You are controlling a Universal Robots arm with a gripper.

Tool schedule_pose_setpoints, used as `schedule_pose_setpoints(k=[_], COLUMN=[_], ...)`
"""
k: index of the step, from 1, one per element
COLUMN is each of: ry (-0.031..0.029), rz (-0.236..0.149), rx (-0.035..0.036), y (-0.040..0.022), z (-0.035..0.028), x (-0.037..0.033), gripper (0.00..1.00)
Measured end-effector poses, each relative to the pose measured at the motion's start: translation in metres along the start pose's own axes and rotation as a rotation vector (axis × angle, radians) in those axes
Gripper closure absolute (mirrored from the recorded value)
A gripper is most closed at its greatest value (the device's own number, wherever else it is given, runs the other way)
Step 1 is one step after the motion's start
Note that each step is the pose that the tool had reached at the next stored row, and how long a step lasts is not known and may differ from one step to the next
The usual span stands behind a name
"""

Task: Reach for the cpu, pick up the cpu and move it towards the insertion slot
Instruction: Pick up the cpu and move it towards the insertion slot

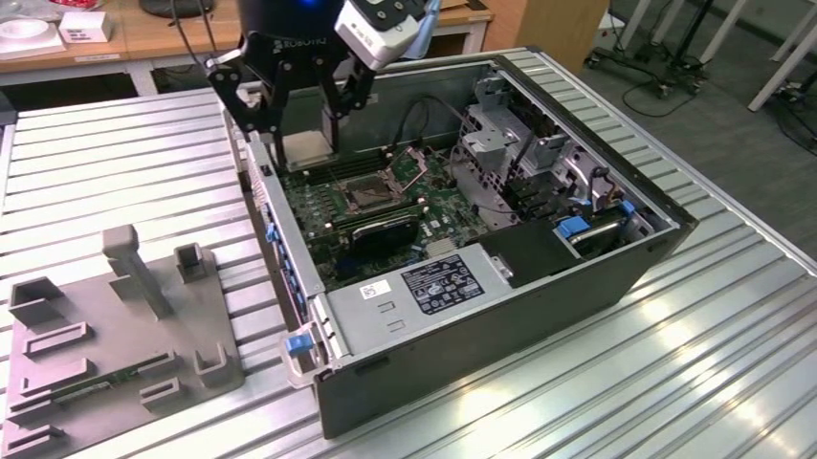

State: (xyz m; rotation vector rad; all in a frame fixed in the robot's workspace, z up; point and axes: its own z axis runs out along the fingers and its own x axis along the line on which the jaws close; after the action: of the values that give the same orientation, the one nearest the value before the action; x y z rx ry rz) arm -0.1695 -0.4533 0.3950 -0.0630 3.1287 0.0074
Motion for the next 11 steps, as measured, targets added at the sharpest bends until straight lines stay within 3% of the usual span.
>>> schedule_pose_setpoints(k=[11], ry=[0.0], rz=[0.0], rx=[0.0001], y=[-0.0004], z=[0.0003], x=[-0.0087], gripper=[0.45])
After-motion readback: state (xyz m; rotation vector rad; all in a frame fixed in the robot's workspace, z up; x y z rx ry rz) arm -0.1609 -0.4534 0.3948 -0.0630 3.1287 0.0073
